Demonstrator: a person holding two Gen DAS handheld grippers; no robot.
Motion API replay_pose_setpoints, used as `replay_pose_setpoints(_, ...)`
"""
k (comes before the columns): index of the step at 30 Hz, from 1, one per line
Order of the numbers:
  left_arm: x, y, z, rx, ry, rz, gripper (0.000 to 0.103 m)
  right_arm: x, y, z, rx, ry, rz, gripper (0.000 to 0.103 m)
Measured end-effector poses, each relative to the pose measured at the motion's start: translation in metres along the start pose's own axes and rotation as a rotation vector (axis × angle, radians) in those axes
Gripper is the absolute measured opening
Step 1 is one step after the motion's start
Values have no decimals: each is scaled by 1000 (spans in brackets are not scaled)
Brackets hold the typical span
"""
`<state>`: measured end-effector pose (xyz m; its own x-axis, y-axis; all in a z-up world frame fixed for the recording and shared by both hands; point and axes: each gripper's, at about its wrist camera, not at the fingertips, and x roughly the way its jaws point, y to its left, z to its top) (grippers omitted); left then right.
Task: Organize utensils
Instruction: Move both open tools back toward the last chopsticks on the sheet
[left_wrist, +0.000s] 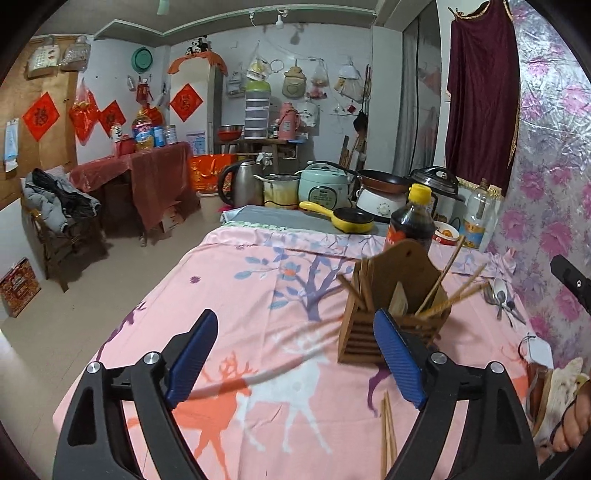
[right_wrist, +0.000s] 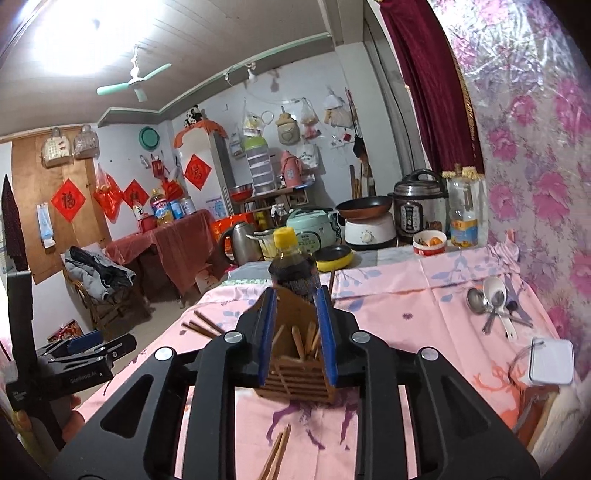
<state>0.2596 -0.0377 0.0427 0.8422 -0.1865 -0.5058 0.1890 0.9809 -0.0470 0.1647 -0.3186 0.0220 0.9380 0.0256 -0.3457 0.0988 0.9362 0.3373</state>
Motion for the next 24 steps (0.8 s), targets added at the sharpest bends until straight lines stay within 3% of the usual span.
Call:
replay_pose_setpoints(12, -69, -3, -57, 27, -78, 64, 92, -69, 12, -38, 22, -30, 10, 35)
replay_pose_setpoints(22, -148, -13, -85, 44, -204, 84, 97, -138, 24, -63, 1, -89, 43, 42)
replay_pose_setpoints(24, -167, -16, -92, 52, -237, 93, 97, -154, 27, -65, -6, -110, 51, 47)
